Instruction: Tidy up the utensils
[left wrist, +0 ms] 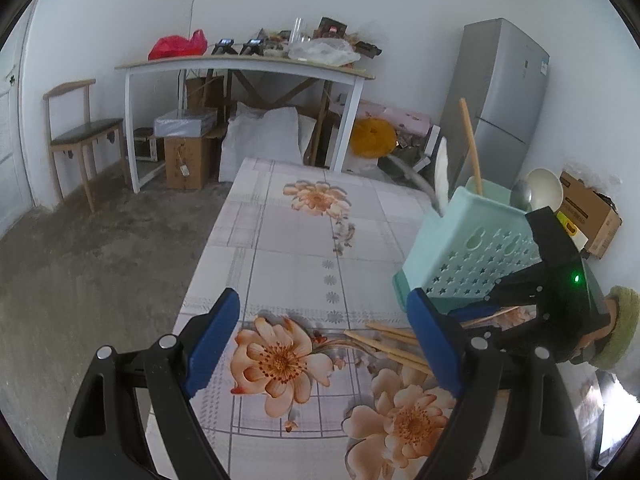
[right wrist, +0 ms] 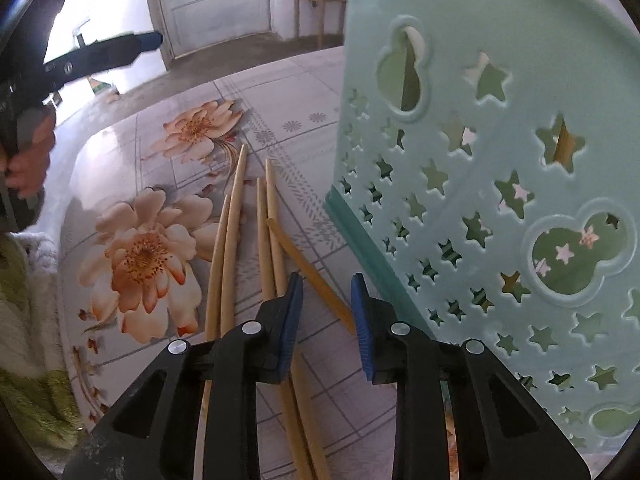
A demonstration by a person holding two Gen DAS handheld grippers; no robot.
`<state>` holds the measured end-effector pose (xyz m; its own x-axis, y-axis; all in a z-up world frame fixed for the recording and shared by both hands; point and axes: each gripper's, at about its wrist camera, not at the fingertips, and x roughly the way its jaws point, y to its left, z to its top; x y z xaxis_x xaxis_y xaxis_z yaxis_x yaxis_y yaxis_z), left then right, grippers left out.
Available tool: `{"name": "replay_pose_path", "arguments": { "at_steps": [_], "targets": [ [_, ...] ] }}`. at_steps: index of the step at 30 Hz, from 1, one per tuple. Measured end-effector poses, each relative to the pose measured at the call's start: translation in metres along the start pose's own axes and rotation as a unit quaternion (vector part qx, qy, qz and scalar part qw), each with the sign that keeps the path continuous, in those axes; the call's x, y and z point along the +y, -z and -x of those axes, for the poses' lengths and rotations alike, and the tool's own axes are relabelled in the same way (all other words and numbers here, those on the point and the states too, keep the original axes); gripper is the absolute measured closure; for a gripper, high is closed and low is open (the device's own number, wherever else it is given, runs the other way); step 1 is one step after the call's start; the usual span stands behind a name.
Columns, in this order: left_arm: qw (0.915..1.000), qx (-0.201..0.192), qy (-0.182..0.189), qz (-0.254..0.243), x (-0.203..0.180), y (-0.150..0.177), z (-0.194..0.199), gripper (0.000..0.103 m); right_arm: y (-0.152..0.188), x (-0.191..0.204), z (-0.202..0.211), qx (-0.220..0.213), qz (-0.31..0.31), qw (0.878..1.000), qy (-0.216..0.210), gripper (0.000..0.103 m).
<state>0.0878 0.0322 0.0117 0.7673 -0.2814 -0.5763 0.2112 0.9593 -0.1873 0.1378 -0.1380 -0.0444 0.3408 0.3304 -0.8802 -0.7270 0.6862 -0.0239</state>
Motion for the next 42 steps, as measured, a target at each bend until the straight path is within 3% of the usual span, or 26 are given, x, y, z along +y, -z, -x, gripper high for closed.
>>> {"name": "replay_pose_path", "arguments": {
  "at_steps": [3,7,15,20,25,35,42],
  "targets": [
    [0.9999,0.009,0.005,0.002,-0.001,0.003,-0.004,0.02,-0.001,-0.002,0.0,0.002,0.003,1.0,-0.007,0.082],
    [0.9999,0.013,0.011,-0.001,-0.006,0.005,-0.006,0.02,-0.003,0.003,0.001,0.004,0.023,1.0,0.0,0.098],
    [0.9998,0.015,0.013,0.001,-0.006,0.008,-0.006,0.02,0.001,0.029,0.013,-0.015,0.065,0.997,0.04,0.098],
    [0.9998,0.015,0.013,0.001,-0.006,0.008,-0.006,0.02,-0.002,0.037,0.054,-0.071,0.048,0.994,0.072,0.098],
    [0.9997,0.017,0.014,0.006,-0.005,0.007,-0.007,0.02,-0.008,0.026,0.11,-0.157,-0.017,0.982,0.105,0.099],
    [0.9997,0.016,0.018,0.004,-0.009,0.006,-0.007,0.02,-0.012,-0.007,0.222,-0.348,-0.145,0.918,0.125,0.099],
    [0.9998,0.013,0.018,0.001,-0.012,0.007,-0.003,0.02,-0.033,-0.025,0.242,-0.432,-0.175,0.873,0.144,0.098]
  ]
}}
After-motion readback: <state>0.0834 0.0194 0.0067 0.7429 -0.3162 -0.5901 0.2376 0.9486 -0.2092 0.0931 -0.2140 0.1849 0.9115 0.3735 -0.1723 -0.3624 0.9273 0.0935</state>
